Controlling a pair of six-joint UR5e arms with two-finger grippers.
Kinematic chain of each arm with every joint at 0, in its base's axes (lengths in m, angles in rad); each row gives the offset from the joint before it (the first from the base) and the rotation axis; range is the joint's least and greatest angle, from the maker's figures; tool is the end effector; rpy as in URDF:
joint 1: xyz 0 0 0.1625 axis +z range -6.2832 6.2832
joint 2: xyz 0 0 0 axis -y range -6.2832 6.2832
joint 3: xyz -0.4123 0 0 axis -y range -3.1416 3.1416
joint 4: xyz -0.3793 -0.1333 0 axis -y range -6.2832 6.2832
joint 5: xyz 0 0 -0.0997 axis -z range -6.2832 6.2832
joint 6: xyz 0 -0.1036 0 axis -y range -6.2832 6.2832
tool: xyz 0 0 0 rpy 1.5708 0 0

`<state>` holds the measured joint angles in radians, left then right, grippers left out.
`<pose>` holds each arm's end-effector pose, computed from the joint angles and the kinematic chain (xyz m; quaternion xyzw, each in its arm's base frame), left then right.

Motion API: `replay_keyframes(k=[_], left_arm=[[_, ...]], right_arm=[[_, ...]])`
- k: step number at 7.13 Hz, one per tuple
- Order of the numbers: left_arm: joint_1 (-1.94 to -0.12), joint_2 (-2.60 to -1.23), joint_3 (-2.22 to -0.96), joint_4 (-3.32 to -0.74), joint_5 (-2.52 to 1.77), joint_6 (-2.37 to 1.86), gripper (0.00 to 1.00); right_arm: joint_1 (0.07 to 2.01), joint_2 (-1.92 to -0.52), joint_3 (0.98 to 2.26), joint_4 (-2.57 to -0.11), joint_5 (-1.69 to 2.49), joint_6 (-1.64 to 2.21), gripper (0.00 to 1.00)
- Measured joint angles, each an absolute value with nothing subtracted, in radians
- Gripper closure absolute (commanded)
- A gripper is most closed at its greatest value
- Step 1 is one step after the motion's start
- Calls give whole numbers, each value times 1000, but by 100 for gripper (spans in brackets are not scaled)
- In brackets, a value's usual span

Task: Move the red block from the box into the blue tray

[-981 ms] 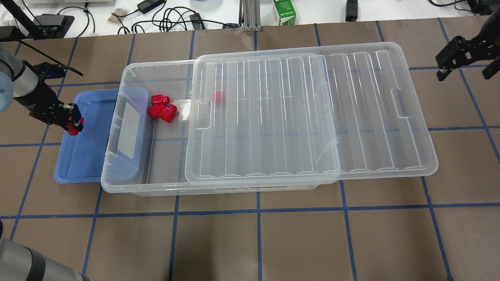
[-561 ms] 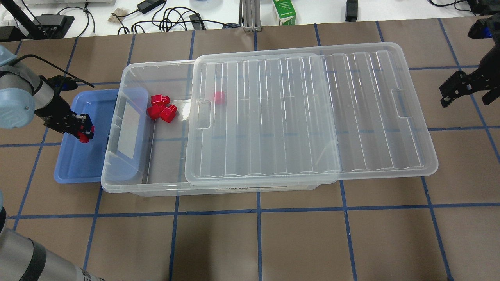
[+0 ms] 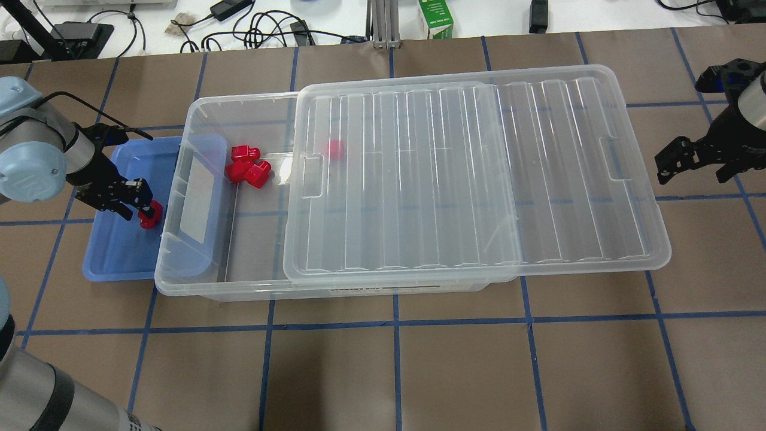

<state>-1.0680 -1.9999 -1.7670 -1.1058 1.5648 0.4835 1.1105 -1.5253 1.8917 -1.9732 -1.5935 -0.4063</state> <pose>0.1530 -0.5561 0.1972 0.0099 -0.9967 -0.0691 0.0405 -0.0942 -0.4848 0.3386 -0.0272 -0.9994 0.0116 0.0179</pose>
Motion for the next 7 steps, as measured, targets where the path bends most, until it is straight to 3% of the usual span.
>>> replay_keyframes(k=[3, 7], left_arm=[[-1094, -1940, -1720, -1186, 1569, 473, 0], [-1232, -1809, -1531, -1497, 1614, 389, 0]], right_arm=[[1209, -1522, 1893, -1979, -1588, -286, 0], [1401, -1517, 1885, -1990, -1586, -40, 0]])
